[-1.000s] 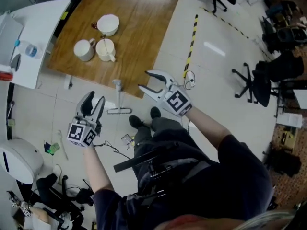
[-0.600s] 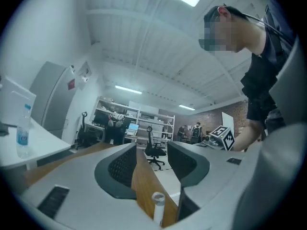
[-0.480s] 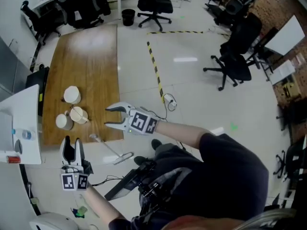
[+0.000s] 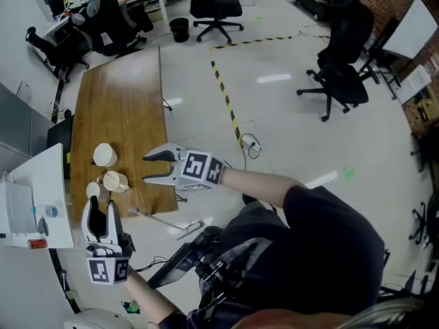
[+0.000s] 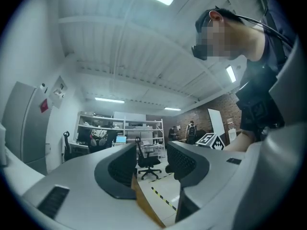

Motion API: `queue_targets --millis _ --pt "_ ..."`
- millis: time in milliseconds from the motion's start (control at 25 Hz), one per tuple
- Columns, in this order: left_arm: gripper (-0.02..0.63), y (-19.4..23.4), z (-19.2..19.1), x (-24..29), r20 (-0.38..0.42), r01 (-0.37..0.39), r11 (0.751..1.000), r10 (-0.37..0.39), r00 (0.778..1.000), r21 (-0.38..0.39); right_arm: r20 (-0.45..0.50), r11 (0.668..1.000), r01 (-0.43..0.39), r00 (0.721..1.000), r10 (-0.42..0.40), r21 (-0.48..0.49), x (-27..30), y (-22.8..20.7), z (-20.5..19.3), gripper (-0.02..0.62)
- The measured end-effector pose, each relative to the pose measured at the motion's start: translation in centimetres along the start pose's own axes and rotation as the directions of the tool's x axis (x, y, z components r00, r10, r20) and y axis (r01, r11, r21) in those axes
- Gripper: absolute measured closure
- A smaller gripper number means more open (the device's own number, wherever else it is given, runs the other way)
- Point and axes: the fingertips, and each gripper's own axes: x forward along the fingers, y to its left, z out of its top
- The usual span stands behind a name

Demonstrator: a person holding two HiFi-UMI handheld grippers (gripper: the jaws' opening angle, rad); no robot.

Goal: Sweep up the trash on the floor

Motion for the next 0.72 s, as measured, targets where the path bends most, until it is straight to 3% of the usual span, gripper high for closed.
queue_targets --millis 160,240,280,320,360,720 --pt "0.419 -2.9 0.8 4.6 0.035 -0.062 0.995 0.059 0.998 0.083 0.016 0.998 -0.038 0.999 0.038 0.040 -3.1 -2.2 -0.5 0.354" --pt "0.503 -4.0 0.8 6.9 0.057 -0.117 0.989 0.112 0.992 0.089 0.019 0.997 -0.057 0.998 0.056 0.044 -5.4 -3.6 -0.5 0.354" --pt "0.504 -4.8 0.9 8.3 0.070 -0.127 0.989 0.122 0.990 0.082 0.025 0.997 -0.062 0.998 0.061 0.046 -6.6 -4.5 -0.2 0.360" --pt "0.570 -5.6 0.9 9.8 0.077 -0.129 0.989 0.123 0.989 0.074 0.030 0.997 -0.062 0.998 0.060 0.047 -8.1 -5.6 0.1 0.369" --pt "0.604 -6.5 0.8 11.6 0.074 -0.126 0.989 0.120 0.990 0.073 0.033 0.997 -0.057 0.998 0.055 0.048 -9.7 -6.7 0.5 0.377" --pt "0.604 -18.1 -4.9 26.1 -0.071 0.012 0.983 0.001 0.997 0.185 0.049 0.992 0.087 0.995 -0.092 0.090 -25.0 -15.1 -1.3 0.393"
